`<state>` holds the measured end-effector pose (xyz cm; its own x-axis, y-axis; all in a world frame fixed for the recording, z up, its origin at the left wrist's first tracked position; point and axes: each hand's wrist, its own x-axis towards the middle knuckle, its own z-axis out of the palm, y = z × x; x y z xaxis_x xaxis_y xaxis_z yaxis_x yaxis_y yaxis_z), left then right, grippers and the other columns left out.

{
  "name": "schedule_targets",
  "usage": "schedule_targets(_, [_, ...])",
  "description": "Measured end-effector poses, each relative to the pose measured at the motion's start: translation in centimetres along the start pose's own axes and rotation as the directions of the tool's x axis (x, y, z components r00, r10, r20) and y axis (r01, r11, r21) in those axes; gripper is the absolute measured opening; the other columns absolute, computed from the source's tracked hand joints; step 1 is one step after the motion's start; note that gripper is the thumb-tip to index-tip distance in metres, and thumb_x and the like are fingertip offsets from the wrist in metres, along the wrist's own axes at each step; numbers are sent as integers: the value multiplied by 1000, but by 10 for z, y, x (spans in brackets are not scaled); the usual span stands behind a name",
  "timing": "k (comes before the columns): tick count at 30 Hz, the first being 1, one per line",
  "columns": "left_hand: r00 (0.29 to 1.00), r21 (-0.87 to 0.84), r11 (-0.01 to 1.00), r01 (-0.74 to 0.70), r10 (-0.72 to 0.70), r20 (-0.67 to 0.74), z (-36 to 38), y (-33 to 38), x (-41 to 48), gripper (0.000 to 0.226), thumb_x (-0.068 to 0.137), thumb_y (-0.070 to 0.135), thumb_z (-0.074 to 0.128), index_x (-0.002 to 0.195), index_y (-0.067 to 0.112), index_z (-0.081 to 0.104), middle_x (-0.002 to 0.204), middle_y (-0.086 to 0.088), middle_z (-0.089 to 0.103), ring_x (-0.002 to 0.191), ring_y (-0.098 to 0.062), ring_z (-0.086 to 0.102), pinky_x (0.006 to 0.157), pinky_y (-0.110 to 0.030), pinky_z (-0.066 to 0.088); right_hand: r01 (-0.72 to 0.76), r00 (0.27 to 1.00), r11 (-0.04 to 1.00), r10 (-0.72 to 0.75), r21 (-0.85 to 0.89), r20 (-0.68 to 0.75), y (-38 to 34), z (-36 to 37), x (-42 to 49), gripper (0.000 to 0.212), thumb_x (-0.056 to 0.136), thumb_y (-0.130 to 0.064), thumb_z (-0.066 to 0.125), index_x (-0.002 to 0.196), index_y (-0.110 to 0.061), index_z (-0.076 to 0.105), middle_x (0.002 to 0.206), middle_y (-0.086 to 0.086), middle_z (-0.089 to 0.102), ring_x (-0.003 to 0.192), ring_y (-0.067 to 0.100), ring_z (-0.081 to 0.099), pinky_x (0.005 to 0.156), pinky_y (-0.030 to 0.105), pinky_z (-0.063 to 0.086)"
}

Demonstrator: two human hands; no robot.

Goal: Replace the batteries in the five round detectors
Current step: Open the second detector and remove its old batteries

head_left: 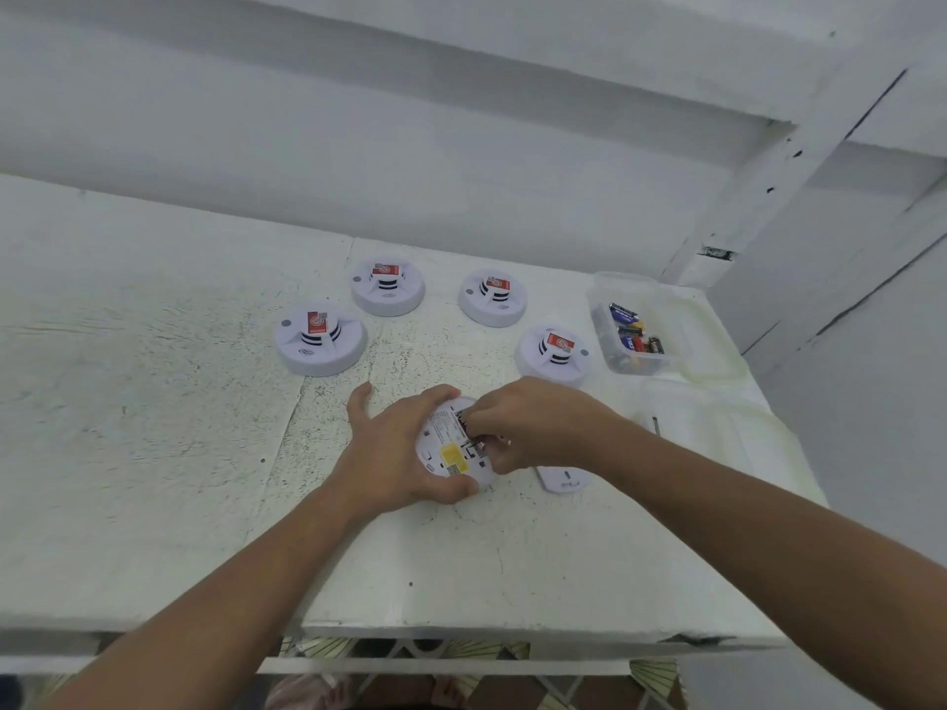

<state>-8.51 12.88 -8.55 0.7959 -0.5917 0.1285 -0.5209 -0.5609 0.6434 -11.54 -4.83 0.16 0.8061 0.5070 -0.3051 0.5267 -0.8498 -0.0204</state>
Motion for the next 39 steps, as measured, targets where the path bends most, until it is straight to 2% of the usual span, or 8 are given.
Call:
schedule_targets(12, [1000,-11,1000,20,-20,5,-1,2,-1,102,44,80,54,135,35,37,106,23,51,105,5,45,112,-45,-14,-19,998,995,25,98,-59,2,18,-16,32,82,1,53,110,-12,62,110,4,63,99,25,55,79,40,49])
schedule_targets(19, [1000,2,1000,9,-9,0,-2,4,-3,101,46,80,53,134,36,37,106,25,50,104,6,43,111,-43,-14,-109,987,921,147,375,-73,5,18,-25,27,86,-14,66,112,-19,68,107,-3,68,96,12,60,85,26,48])
schedule_targets(22, [1000,13,1000,13,-13,-2,-2,4,-3,100,46,81,53,134,37,36,106,24,50,104,6,42,111,-42,-13,-155,960,726,271,670,-71,6,15,-28,18,86,-20,68,103,-22,71,100,-5,71,92,7,65,87,24,52])
schedule_targets(26, [1000,25,1000,16,-16,3,-3,6,-3,99,47,81,52,134,37,36,105,26,49,105,4,42,111,-44,-13,-88,846,218,531,972,-42,6,12,-28,15,92,-9,57,98,-8,71,83,7,71,81,17,68,87,33,56])
schedule_targets(29, [999,38,999,31,-32,4,-4,7,-4,101,46,82,50,135,38,35,107,25,49,105,4,41,112,-44,-14,46,771,-285,620,957,147,7,10,-30,24,95,-4,45,104,1,66,78,16,62,73,30,67,84,45,57])
schedule_targets(31, [999,41,999,34,-34,-2,-3,7,-4,101,46,82,50,136,38,35,104,26,49,103,4,41,111,-43,-15,131,745,-464,629,876,221,10,9,-37,25,96,-5,44,107,1,65,80,17,58,69,30,66,73,43,59])
schedule_targets(34, [1000,29,999,22,-22,-19,-2,5,-4,101,45,83,52,134,38,37,102,27,50,101,5,44,111,-41,-15,175,671,-468,701,866,243,20,8,-54,23,96,-6,46,107,-2,65,81,16,57,66,27,64,66,38,59])
schedule_targets(39, [999,36,999,19,-18,-27,0,4,-3,100,45,83,52,133,39,38,103,23,53,101,5,42,110,-37,-16,-94,443,-173,874,980,197,47,10,-102,4,90,-3,57,93,-5,57,81,19,58,56,28,61,62,41,61])
